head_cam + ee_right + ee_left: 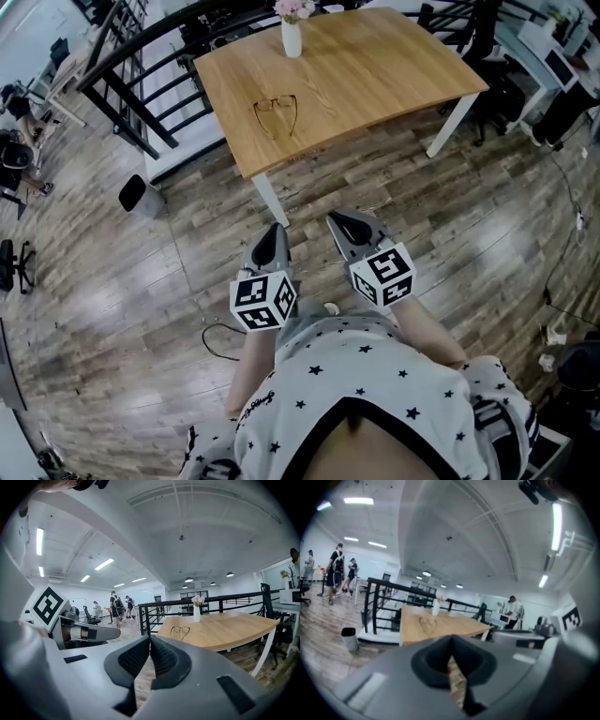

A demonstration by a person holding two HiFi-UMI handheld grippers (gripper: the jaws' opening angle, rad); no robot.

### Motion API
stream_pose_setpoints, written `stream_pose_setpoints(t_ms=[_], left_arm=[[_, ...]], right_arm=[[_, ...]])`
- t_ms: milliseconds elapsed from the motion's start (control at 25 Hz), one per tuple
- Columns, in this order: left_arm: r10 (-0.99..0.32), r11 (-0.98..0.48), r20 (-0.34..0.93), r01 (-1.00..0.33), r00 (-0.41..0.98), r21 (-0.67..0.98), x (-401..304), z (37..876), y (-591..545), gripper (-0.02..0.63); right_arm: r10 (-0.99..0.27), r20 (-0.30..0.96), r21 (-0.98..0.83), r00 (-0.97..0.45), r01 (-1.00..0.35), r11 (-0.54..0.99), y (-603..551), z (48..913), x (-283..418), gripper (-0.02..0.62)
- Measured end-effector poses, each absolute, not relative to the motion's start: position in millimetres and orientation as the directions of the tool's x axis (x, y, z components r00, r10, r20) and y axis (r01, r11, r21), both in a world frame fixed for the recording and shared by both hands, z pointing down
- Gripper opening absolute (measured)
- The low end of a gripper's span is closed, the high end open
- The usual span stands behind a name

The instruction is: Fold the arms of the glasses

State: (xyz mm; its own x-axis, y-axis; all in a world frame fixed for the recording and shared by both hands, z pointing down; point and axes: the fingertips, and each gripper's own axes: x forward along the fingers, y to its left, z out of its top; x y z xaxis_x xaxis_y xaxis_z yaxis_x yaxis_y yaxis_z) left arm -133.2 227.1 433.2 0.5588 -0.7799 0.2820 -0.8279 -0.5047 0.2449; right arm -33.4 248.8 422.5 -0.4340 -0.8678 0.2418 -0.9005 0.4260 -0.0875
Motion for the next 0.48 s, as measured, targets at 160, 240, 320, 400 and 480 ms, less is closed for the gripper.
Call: stream_pose_setpoints(t_ms=[160, 240, 320, 400, 480], left_arm=[[-0.789, -0.486, 0.286, -0.837, 0.544, 0.252, -136.7, 434.3, 225.7, 0.006], [-0.794, -0.473, 0.292, -0.843, 0.533, 0.256, -139.4, 436.5, 224.0, 0.006], [-0.800, -0.460, 0.291, -0.847, 0.525, 0.266, -142.7, 437.3, 220.2, 0.006], [-0.805, -0.451, 0.287, -0.850, 0.519, 0.273, -145.8, 437.1, 215.0, 0.006], [-0.810, -0.444, 0.285, -0.853, 0.513, 0.273, -147.2, 437.5, 209.6, 0.006]], right_arm=[[-0.863, 0.241, -0.101, -0.445, -0.895, 0.434, 246.0, 423.1, -34.9, 0.018], [-0.857, 0.243, -0.103, -0.455, -0.890, 0.444, 245.3, 424.0, -36.8, 0.018], [-0.848, 0.248, -0.095, -0.467, -0.883, 0.459, 243.3, 425.8, -40.0, 0.018], [-0.845, 0.252, -0.089, -0.472, -0.880, 0.466, 239.1, 427.1, -42.0, 0.018], [-0.845, 0.251, -0.092, -0.472, -0.881, 0.465, 233.8, 427.8, -41.3, 0.018]])
